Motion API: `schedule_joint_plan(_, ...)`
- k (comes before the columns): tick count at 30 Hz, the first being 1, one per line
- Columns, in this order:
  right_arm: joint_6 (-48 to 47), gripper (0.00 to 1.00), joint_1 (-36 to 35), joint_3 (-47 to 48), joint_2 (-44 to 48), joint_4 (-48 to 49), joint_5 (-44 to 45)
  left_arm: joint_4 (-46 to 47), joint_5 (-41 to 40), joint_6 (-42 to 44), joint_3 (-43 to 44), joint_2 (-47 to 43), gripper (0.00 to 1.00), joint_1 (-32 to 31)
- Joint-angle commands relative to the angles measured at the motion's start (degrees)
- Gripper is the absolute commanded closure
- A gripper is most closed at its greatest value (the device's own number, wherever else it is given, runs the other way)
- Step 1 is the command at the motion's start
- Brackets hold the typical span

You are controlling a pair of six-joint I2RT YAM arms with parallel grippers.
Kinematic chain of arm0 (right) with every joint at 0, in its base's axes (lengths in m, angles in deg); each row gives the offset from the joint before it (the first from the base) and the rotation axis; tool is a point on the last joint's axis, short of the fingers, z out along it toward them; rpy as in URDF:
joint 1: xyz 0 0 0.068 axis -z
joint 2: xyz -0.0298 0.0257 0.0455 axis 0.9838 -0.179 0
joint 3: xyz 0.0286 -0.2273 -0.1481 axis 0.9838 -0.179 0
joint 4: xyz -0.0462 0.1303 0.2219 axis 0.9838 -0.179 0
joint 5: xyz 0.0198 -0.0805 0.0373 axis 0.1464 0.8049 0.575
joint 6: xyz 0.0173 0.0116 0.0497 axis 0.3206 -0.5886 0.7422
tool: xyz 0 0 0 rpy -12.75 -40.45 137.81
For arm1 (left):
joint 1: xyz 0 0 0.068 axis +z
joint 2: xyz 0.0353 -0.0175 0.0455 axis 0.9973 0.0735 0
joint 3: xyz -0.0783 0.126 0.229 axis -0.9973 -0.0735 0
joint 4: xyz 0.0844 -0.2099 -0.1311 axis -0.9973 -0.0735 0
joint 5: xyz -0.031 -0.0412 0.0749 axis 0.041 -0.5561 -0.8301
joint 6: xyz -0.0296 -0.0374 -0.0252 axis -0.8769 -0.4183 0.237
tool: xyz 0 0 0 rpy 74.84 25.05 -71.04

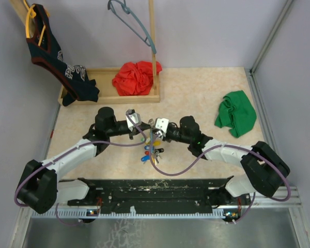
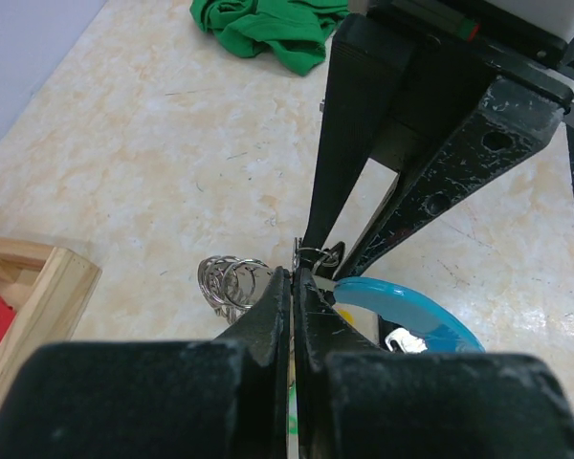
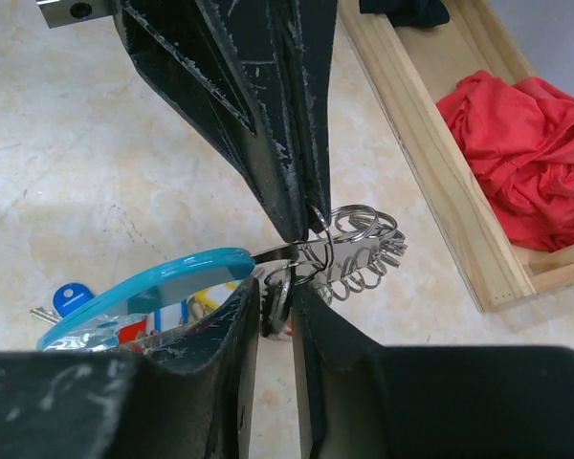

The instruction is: Put the keys on the keyring

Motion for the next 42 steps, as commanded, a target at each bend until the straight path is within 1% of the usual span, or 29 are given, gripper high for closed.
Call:
schedule_joint_plan(1, -0.5, 0.88, 0.4, 2.8, 2.8, 0.9, -2.1, 5.2, 2.2, -1.1, -0.5, -0.5, 1.00, 0.4)
schedule_joint_plan(3, -1.4, 1.00, 0.4, 3.2, 3.8, -1.3, -1.5, 5.3, 1.8, -0.9, -1.0, -0.9, 1.00, 0.7)
schedule_joint_plan(6, -4.2, 1.00, 0.6, 4.8, 5.7, -7.1, 0.7, 5.8, 1.8, -0.4, -1.9, -1.0, 1.00, 1.0)
schedule_joint_plan(7, -5.5, 1.00, 0.6, 5.7, 6.5, -10.1, 1.4, 5.9, 1.8, -0.2, -2.1, -0.8, 0.98, 1.2)
schedule_joint_plan(8, -6.8, 1.00, 0.6, 7.0, 6.9, -12.8, 2.0, 5.8, 2.0, 0.0, -2.1, -0.6, 0.90, 1.4)
schedule_joint_plan(10, -9.2, 1.00, 0.6, 9.2, 7.8, -17.4, 2.7, 5.9, 3.0, 0.4, -2.2, -0.2, 0.80, 1.7)
schedule_joint_plan(12, -10.9, 1.00, 0.6, 11.3, 8.2, -21.5, 2.8, 6.1, 4.0, 0.6, -2.2, 0.0, 0.73, 1.7)
schedule_joint_plan(15, -12.6, 1.00, 0.7, 14.3, 8.0, -26.2, 2.2, 6.1, 5.2, 1.1, -2.2, 0.1, 0.67, 1.7)
schedule_joint_plan(22, -14.0, 1.00, 0.3, 18.0, 7.3, -31.6, 1.9, 6.2, 7.4, -0.1, -1.1, 1.3, 0.61, 1.7)
schedule_joint_plan(29, -12.8, 1.00, -0.8, 20.4, 6.5, -34.4, 5.7, 9.7, 8.9, -6.5, -0.7, 3.1, 0.59, 1.6)
schedule_joint_plan(35, -11.7, 1.00, -2.0, 21.8, 5.7, -35.9, 9.1, 12.6, 7.6, -11.4, -0.8, 4.2, 0.58, -0.1)
schedule_joint_plan(37, -11.6, 1.00, -2.8, 22.5, 5.5, -36.7, 10.7, 13.1, 6.1, -13.1, -0.6, 4.4, 0.58, -0.9)
schedule_joint_plan(42, -11.3, 1.00, -3.4, 23.0, 5.3, -36.8, 11.6, 15.8, 3.1, -16.3, -1.2, 5.2, 0.57, -1.4)
